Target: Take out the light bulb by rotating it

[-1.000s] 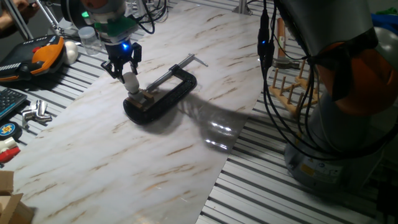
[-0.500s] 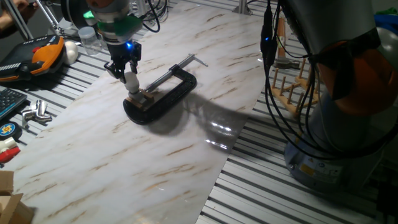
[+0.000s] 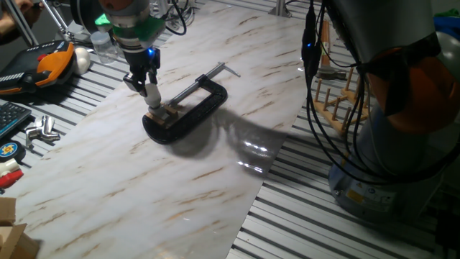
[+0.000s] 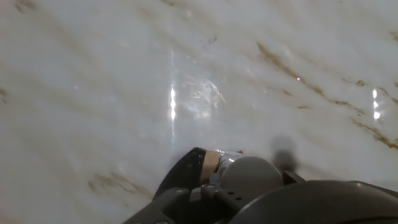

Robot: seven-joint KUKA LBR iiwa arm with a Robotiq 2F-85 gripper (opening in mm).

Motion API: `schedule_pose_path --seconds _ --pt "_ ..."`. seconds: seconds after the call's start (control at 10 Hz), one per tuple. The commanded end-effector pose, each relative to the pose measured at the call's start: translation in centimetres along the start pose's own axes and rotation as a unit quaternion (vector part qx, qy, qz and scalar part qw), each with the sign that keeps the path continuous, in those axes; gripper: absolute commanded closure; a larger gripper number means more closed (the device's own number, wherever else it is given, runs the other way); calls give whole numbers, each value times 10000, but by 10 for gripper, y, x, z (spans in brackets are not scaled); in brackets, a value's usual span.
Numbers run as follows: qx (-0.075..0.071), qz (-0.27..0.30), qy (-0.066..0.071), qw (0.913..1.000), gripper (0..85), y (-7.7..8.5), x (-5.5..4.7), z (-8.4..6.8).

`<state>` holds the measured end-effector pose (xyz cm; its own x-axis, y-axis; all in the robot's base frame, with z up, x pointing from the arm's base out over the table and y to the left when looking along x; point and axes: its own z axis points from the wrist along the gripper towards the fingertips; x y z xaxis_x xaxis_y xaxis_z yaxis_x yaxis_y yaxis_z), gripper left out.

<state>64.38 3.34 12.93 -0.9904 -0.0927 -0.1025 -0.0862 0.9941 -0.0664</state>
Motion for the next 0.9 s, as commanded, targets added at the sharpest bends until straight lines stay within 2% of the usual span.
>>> schedule_pose_path --seconds 0.0,0.3,0.8 --pt "-66 -703 -47 9975 850 0 0 0" --pt "-152 -944 -80 9954 850 1 0 1" --pt "-24 -1510 -177 9884 850 2 0 -1"
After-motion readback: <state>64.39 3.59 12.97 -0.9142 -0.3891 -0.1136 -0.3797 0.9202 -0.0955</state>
